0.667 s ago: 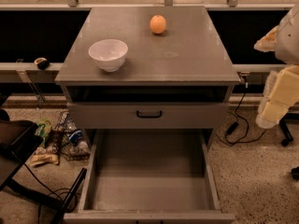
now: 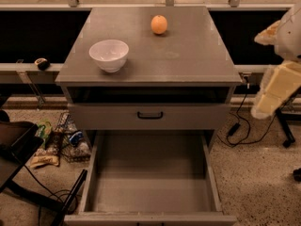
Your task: Place orange into middle drawer
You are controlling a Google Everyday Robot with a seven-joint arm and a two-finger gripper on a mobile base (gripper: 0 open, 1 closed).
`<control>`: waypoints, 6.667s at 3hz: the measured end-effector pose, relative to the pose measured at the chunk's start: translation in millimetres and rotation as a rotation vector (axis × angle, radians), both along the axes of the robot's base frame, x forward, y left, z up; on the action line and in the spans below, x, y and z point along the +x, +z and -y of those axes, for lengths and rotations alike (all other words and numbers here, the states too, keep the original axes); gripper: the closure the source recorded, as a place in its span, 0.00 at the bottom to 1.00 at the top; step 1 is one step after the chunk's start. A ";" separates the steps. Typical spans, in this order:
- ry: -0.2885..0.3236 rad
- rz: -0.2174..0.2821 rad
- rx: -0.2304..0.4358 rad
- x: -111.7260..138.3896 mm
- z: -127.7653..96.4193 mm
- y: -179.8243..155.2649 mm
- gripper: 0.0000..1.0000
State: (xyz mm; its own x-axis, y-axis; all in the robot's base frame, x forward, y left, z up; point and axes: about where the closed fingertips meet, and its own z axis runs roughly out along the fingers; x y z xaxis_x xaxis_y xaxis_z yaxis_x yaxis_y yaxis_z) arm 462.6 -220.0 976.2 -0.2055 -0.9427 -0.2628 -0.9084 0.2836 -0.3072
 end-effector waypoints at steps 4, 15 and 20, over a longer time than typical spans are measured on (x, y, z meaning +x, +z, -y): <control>-0.050 0.393 0.579 257.3 -21.6 30.8 0.00; -0.380 0.394 0.940 508.5 -163.2 -115.2 0.00; -0.393 0.389 0.982 517.7 -170.3 -123.9 1.00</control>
Offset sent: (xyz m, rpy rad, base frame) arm 0.1985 -0.0133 0.0566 0.3903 -0.4666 -0.0129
